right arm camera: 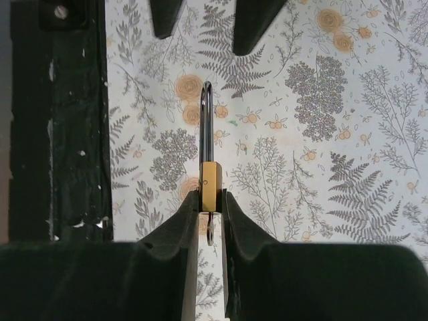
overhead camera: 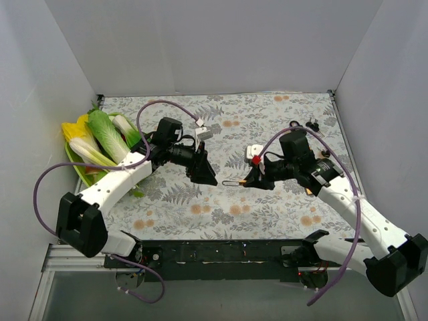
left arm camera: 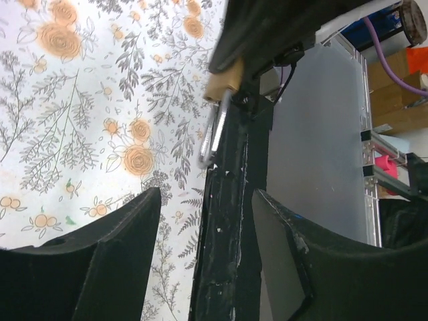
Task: Lock with the key
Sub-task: Lock the lock.
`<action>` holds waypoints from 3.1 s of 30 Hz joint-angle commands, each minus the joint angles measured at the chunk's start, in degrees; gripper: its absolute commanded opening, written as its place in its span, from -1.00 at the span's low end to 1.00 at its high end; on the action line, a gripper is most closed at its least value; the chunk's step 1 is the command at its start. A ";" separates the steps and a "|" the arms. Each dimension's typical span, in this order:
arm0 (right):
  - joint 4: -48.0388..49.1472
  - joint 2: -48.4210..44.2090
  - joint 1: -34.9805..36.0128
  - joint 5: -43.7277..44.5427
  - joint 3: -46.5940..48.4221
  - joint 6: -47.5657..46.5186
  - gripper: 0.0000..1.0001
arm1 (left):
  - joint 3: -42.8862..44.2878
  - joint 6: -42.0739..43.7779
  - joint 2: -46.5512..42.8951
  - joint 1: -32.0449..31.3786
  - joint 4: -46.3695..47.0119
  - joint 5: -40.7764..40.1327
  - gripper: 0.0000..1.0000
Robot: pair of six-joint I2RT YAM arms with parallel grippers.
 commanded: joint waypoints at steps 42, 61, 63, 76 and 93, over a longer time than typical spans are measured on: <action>1.34 7.77 -4.26 -22.07 7.50 13.47 -0.97 | -5.18 0.37 -7.55 -10.32 17.04 -8.92 -1.00; -2.11 7.68 -7.60 -23.63 8.74 11.95 -0.97 | -4.92 1.81 -7.30 -7.94 12.63 -9.63 -1.00; 0.36 8.12 -7.26 -24.51 8.21 13.37 -0.97 | -4.66 -0.81 -6.77 -8.03 14.82 -8.75 -1.00; 7.57 9.35 -3.56 -27.15 5.40 20.14 -0.97 | -4.48 -8.39 -3.60 -11.19 25.90 -8.48 -1.00; 18.90 10.93 -3.47 -33.74 1.71 34.91 -0.97 | -7.20 -8.21 -6.06 -13.30 31.27 -13.31 -1.00</action>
